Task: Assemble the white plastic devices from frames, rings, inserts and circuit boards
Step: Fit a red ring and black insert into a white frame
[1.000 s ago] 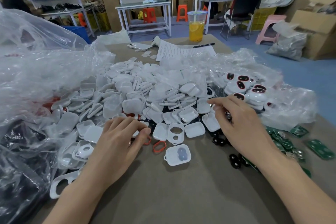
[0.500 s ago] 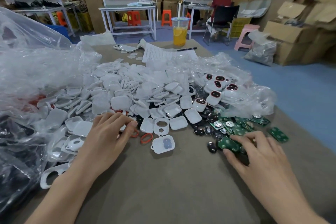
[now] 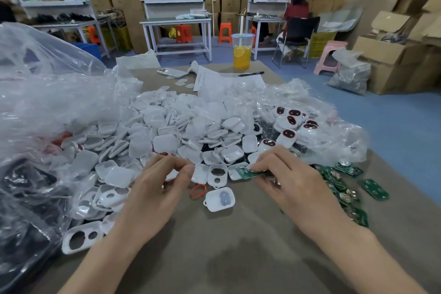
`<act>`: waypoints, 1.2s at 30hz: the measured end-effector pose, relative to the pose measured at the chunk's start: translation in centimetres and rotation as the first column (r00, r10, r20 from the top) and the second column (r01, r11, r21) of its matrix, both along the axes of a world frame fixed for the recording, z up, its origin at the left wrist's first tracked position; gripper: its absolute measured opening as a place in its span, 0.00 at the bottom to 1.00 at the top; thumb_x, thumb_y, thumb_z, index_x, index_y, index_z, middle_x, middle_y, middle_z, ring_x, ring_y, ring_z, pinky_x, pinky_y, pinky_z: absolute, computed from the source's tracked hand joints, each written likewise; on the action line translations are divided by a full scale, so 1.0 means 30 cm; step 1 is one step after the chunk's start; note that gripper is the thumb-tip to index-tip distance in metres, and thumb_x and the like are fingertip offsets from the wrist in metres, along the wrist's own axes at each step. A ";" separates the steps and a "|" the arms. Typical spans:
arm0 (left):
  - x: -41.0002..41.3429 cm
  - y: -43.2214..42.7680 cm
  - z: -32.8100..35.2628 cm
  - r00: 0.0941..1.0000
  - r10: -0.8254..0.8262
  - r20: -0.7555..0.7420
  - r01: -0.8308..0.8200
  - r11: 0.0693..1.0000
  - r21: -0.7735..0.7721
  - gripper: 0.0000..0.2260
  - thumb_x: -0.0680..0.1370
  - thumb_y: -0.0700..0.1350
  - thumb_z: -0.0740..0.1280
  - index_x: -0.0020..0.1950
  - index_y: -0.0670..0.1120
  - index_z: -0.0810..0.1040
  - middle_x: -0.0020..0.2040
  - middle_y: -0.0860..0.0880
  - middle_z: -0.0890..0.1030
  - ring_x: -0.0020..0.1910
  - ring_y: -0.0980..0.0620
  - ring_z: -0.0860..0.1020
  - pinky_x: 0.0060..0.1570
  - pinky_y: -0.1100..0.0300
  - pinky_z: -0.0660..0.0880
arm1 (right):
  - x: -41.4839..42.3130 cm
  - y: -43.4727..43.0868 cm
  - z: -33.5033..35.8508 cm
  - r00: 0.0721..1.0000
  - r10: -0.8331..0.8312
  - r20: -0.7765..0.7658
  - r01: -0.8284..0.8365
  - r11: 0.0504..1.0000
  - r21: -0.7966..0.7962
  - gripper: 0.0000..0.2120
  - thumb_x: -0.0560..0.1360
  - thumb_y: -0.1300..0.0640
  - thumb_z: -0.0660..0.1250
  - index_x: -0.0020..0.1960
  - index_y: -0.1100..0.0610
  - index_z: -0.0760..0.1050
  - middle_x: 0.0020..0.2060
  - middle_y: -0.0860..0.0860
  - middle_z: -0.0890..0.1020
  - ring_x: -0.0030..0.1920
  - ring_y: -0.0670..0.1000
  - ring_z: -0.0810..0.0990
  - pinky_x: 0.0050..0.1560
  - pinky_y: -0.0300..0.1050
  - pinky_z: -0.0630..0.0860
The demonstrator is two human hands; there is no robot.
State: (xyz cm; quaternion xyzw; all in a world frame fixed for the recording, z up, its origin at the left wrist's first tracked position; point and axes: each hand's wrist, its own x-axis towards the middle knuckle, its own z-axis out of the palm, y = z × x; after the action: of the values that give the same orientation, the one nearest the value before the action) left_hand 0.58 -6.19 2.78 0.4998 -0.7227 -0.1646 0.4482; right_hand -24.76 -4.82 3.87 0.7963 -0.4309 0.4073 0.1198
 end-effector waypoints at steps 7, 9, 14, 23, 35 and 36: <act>-0.029 -0.004 -0.005 0.983 -0.051 -0.176 0.064 0.996 0.065 0.10 0.70 0.54 0.74 0.48 0.61 0.78 0.47 0.56 0.82 0.47 0.56 0.80 0.44 0.74 0.72 | 0.151 -0.165 -0.015 0.968 0.183 -0.173 -0.218 0.951 -0.218 0.11 0.73 0.66 0.72 0.46 0.58 0.70 0.42 0.56 0.81 0.38 0.56 0.78 0.40 0.47 0.75; -0.026 -0.008 -0.003 0.991 -0.056 -0.125 0.061 0.998 0.034 0.11 0.69 0.58 0.73 0.49 0.61 0.77 0.47 0.58 0.82 0.47 0.58 0.79 0.46 0.75 0.71 | 0.154 -0.173 -0.027 0.968 0.193 -0.159 -0.227 0.945 -0.233 0.10 0.76 0.64 0.69 0.47 0.56 0.67 0.43 0.54 0.81 0.38 0.54 0.77 0.42 0.45 0.72; -0.035 -0.014 -0.014 0.991 -0.076 -0.108 0.078 0.997 0.010 0.09 0.71 0.58 0.72 0.51 0.64 0.78 0.47 0.58 0.80 0.48 0.56 0.80 0.47 0.72 0.72 | 0.142 -0.166 -0.038 0.977 0.214 -0.015 -0.214 0.971 -0.105 0.06 0.71 0.64 0.75 0.45 0.58 0.80 0.47 0.52 0.81 0.42 0.52 0.80 0.43 0.44 0.76; -0.069 -0.039 -0.024 0.953 -0.075 -0.294 0.078 0.997 -0.003 0.11 0.71 0.53 0.76 0.48 0.65 0.79 0.43 0.56 0.80 0.43 0.59 0.80 0.39 0.72 0.77 | 0.135 -0.133 0.001 0.716 0.156 0.680 -0.634 0.553 0.541 0.24 0.75 0.59 0.75 0.63 0.37 0.75 0.46 0.43 0.83 0.47 0.45 0.84 0.51 0.34 0.77; -0.038 -0.042 -0.023 0.997 -0.039 0.067 0.056 0.962 -0.268 0.03 0.79 0.48 0.66 0.46 0.56 0.75 0.51 0.61 0.75 0.50 0.56 0.78 0.47 0.72 0.69 | 0.141 -0.132 0.011 0.717 0.088 0.692 -0.640 0.476 0.603 0.13 0.72 0.59 0.72 0.46 0.40 0.78 0.49 0.49 0.85 0.45 0.48 0.83 0.53 0.48 0.80; -0.036 -0.042 -0.022 0.997 -0.041 0.072 0.059 0.961 -0.271 0.03 0.79 0.48 0.66 0.46 0.55 0.75 0.51 0.61 0.75 0.51 0.56 0.78 0.48 0.71 0.69 | 0.141 -0.132 0.010 0.727 0.096 0.680 -0.631 0.483 0.607 0.13 0.74 0.60 0.72 0.48 0.40 0.78 0.50 0.48 0.85 0.46 0.49 0.83 0.54 0.50 0.80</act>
State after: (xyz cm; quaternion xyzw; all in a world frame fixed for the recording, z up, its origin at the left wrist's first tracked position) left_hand -0.49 -7.46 2.11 0.4198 -0.7651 -0.0581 0.4847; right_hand -20.53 -8.79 4.17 0.6765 -0.3909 0.3939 -0.4841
